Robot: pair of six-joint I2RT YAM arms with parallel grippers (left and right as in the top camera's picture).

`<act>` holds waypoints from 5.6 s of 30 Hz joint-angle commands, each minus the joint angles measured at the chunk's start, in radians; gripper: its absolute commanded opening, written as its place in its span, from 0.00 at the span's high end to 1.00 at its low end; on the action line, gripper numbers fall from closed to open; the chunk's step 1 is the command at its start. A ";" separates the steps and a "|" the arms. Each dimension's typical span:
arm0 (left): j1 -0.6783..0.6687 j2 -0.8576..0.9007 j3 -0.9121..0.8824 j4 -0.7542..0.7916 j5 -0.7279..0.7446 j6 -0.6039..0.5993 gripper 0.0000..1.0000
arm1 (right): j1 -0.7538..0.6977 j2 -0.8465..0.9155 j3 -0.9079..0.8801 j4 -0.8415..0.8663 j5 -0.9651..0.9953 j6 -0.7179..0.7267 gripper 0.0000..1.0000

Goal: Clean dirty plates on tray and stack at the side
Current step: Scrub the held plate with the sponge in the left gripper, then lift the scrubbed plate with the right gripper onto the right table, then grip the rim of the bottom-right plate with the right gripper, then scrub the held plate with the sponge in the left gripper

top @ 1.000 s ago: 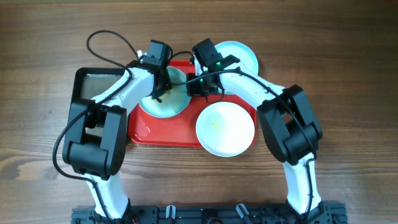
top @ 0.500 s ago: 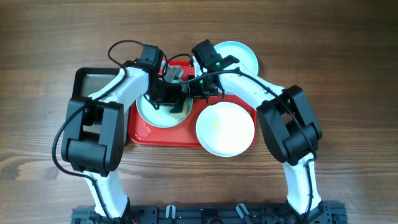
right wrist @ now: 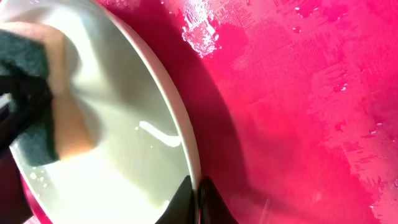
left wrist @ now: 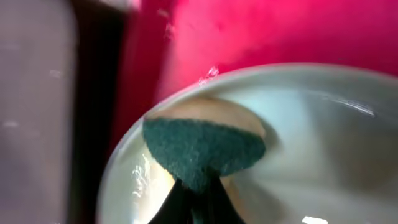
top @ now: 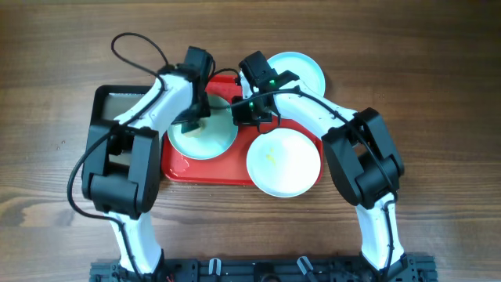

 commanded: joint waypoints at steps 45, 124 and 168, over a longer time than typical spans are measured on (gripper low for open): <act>0.217 0.008 0.431 -0.280 0.228 0.063 0.96 | 0.492 -0.378 0.012 0.019 1.797 -0.374 0.96; 0.177 0.008 0.431 -0.302 0.254 0.063 0.96 | -0.357 -0.493 -0.520 -0.199 0.136 -0.344 0.77; 0.178 0.008 0.431 -0.294 0.253 0.063 0.96 | 0.061 -0.488 -0.400 0.096 0.444 0.224 0.96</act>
